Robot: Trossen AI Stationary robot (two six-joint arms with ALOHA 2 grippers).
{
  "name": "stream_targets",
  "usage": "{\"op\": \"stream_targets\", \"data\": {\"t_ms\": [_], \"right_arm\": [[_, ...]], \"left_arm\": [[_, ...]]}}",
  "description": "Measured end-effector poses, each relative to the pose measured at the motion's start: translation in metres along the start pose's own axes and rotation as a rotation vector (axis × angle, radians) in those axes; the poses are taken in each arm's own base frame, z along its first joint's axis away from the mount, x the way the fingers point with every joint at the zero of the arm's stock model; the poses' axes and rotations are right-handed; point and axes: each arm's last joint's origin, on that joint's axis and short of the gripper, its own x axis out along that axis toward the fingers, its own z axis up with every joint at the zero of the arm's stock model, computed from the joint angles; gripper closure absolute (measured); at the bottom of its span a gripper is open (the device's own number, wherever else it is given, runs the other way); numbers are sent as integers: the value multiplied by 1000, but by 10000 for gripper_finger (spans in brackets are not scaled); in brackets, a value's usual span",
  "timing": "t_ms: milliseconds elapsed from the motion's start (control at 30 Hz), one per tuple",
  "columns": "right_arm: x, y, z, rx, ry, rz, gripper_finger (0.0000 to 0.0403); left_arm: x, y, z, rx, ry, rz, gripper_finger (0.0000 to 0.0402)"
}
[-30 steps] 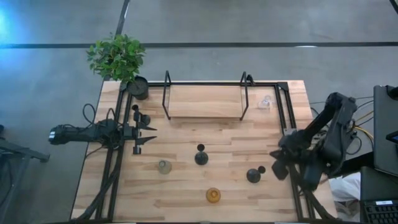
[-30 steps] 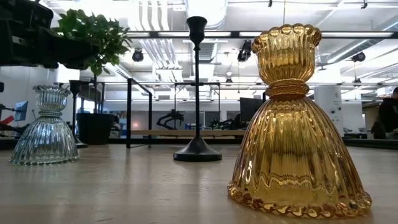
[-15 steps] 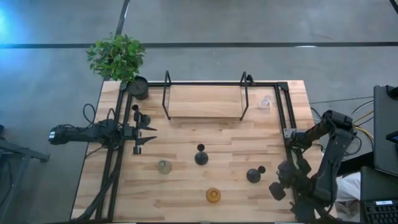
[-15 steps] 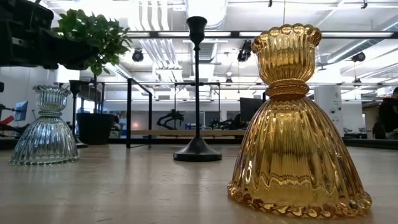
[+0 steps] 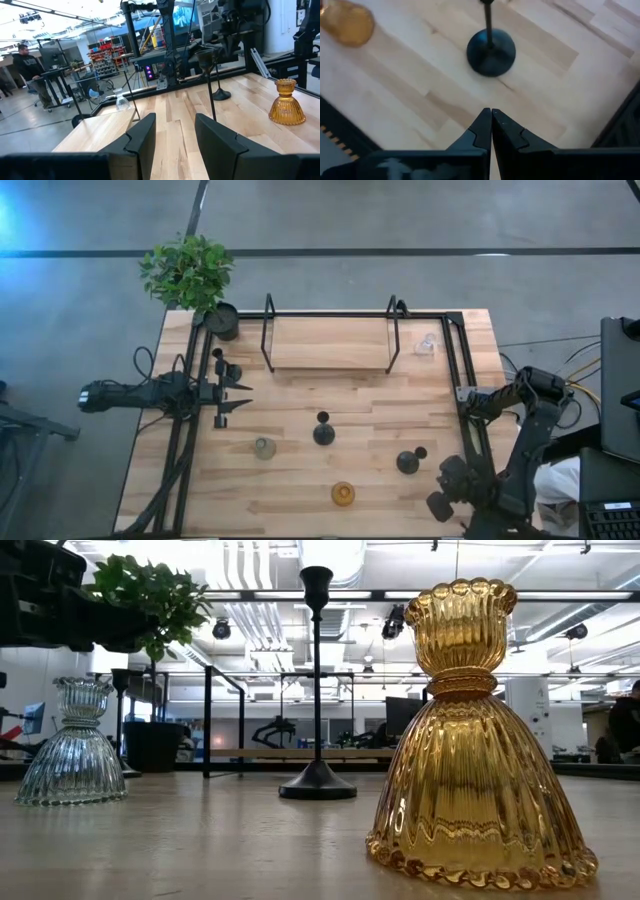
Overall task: Pick & Place candle stick holders
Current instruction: Put the right black candle holder on the shelf
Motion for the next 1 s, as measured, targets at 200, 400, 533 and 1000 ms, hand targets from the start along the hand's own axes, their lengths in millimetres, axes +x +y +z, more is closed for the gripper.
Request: {"op": "stream_targets", "data": {"t_ms": [200,400,533,1000], "right_arm": [[-14,-9,-14,-53,7,32,394],[-14,-11,-32,-112,-63,123,394],[-8,-7,-39,-178,-85,145,394],[12,-2,-44,-516,-204,80,394]], "left_arm": [[0,0,0,0,1,-2,258],[0,0,0,0,1,-2,258],[0,0,0,0,1,-2,258],[0,0,0,0,2,-2,258]]}}
